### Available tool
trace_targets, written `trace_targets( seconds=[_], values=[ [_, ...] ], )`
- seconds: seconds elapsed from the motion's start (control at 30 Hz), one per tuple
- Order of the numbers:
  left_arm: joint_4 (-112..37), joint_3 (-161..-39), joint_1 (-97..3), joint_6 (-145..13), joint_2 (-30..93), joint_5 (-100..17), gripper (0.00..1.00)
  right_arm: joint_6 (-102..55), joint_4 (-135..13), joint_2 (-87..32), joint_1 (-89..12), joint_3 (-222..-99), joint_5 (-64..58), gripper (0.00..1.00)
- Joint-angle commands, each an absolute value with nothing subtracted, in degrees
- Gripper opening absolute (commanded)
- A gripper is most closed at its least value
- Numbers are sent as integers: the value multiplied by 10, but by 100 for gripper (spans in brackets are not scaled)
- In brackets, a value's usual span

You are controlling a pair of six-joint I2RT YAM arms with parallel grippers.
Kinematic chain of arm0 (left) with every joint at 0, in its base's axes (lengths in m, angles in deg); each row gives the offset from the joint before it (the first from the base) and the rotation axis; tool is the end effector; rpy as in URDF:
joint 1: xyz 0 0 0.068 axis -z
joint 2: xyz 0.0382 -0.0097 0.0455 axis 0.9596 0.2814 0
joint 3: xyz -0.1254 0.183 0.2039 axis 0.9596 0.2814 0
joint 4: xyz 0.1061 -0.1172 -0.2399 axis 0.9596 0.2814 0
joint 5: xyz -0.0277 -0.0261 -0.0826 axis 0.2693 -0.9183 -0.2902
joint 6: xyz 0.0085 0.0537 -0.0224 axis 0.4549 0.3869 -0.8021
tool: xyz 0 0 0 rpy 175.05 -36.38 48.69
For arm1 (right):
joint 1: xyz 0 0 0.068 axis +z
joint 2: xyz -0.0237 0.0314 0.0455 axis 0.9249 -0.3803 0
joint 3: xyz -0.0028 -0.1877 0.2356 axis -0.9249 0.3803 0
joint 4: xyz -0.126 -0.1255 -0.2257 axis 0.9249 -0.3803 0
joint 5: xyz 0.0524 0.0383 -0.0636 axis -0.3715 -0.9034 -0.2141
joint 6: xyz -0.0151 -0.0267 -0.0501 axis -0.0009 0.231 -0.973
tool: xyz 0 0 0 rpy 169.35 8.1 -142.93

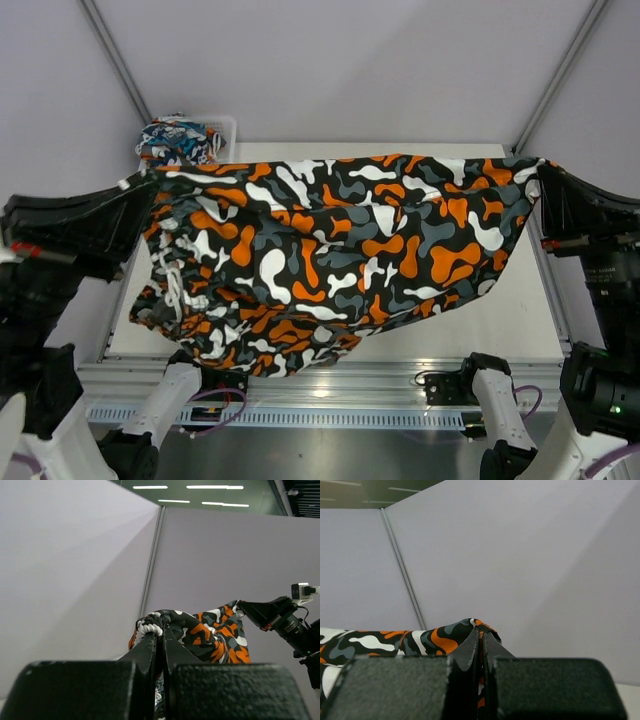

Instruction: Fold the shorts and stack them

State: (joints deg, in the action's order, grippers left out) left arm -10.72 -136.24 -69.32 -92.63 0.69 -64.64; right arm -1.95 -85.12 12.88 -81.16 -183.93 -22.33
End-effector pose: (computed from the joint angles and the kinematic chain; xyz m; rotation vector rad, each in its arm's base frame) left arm -0.0382 -0.0195 0.6609 0.2494 1.0100 -0.9230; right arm -0.0133 0.0234 0.6303 -0.0685 1.0593 0.4690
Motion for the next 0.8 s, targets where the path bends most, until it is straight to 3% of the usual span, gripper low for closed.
trace_targets(
  seconds=[0.0, 0.3, 0.53, 0.77],
  values=[
    [-131, -1291, -699, -922, 27, -630, 0, -11, -836, 85, -807, -1802, -216, 0],
    [-178, -1174, -700, -914, 72, -604, 0, 16, -773, 27, -807, -1694, -259, 0],
    [-168, -1258, -699, -909, 87, -617, 0, 8, -780, 4, -807, -1768, -278, 0],
    [-134, -1340, -699, -914, 40, -614, 0, 8, -790, 82, -807, -1823, -277, 0]
  ],
)
